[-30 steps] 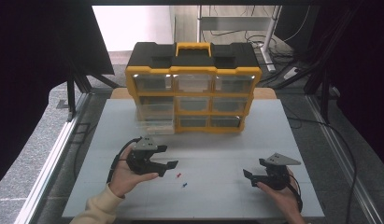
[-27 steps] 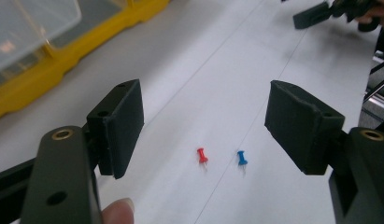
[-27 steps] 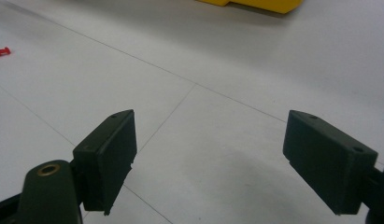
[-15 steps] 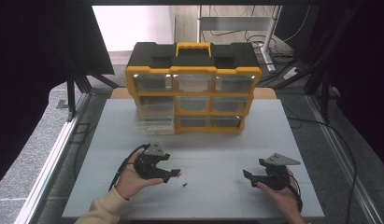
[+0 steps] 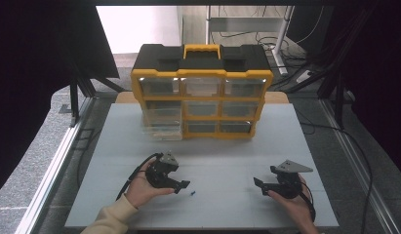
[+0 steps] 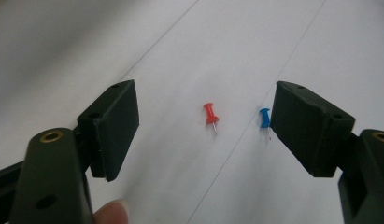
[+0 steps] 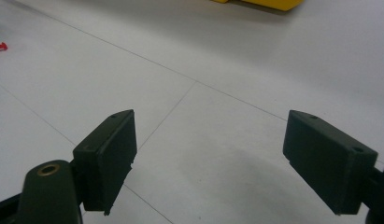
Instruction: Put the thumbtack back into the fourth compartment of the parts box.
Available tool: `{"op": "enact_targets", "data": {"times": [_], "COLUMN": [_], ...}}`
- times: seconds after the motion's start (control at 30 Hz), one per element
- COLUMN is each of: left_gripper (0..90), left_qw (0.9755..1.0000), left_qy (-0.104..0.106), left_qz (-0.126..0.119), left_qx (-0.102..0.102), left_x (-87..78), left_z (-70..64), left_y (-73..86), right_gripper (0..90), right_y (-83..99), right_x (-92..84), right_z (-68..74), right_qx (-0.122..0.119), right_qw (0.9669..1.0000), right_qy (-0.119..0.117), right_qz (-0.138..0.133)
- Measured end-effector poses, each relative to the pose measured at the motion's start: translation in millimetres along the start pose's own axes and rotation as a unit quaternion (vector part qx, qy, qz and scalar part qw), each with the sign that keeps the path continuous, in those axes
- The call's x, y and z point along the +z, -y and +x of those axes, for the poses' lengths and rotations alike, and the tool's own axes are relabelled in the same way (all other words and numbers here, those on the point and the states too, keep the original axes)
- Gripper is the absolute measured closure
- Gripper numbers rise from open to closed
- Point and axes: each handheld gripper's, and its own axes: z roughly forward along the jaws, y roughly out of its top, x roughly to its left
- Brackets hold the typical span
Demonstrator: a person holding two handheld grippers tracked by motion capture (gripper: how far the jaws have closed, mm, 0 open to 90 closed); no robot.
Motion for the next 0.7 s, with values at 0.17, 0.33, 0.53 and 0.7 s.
{"op": "enact_targets", "data": {"times": [0.17, 0.33, 0.53, 0.7], "left_gripper": [23.6, 23.8, 24.1, 25.5], "left_qw": [0.9999, 0.9998, 0.9993, 0.999], "left_qy": [0.0, -0.001, -0.006, -0.009], "left_qz": [0.011, 0.022, 0.036, 0.043], "left_qx": [-0.004, -0.001, 0.002, 0.007], "left_x": [6.6, 10.7, 18.8, 25.2], "left_z": [0.6, 0.6, -0.5, -3.4], "left_y": [-0.4, -1.1, -2.4, -5.2], "right_gripper": [17.8, 17.8, 17.8, 17.9], "right_y": [0.0, 0.0, 0.0, 0.0], "right_x": [0.0, 0.3, 0.3, 0.3], "right_z": [0.3, 0.4, 0.4, 0.5], "right_qx": [-0.001, -0.002, -0.002, -0.004], "right_qw": [1.0, 1.0, 1.0, 1.0], "right_qy": [0.003, 0.003, 0.003, 0.004], "right_qz": [0.002, 0.003, 0.003, 0.003]}}
